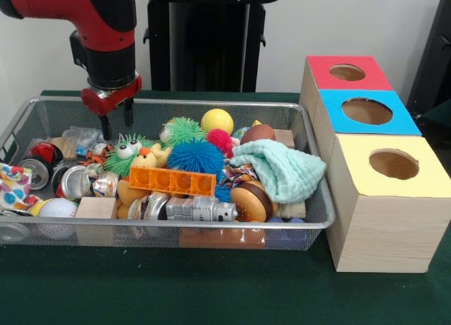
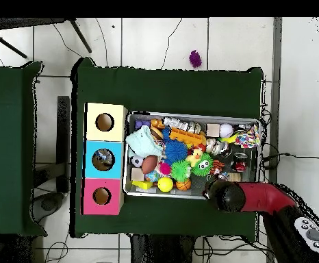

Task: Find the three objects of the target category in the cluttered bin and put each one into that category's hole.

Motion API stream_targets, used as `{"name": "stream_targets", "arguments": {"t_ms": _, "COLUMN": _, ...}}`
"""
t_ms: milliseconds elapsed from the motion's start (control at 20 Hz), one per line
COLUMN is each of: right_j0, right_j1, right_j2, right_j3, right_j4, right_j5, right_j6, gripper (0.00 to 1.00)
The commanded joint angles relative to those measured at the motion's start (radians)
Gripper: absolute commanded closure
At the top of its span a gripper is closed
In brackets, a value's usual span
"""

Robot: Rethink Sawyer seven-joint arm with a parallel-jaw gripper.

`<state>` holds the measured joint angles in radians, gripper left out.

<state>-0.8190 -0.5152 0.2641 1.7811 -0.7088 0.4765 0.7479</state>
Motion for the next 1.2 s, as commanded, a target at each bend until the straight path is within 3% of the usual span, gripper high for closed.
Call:
{"name": "stream_targets", "arguments": {"t_ms": 50, "right_j0": 0.030, "right_j1": 0.011, "right_j2": -0.037, "right_j3": -0.033, "right_j4": -0.111, "right_j5": 0.072, "right_j6": -0.016, "gripper": 0.00}}
{"name": "stream_targets", "arguments": {"t_ms": 250, "right_j0": 0.028, "right_j1": -0.011, "right_j2": -0.026, "right_j3": -0.031, "right_j4": -0.147, "right_j5": 0.085, "right_j6": -0.084, "gripper": 0.00}}
{"name": "stream_targets", "arguments": {"t_ms": 600, "right_j0": -0.017, "right_j1": -0.044, "right_j2": -0.004, "right_j3": -0.024, "right_j4": -0.167, "right_j5": 0.098, "right_j6": -0.122, "gripper": 0.00}}
{"name": "stream_targets", "arguments": {"t_ms": 1200, "right_j0": -0.032, "right_j1": 0.055, "right_j2": 0.020, "right_j3": -0.065, "right_j4": -0.249, "right_j5": 0.028, "right_j6": -0.095, "gripper": 0.00}}
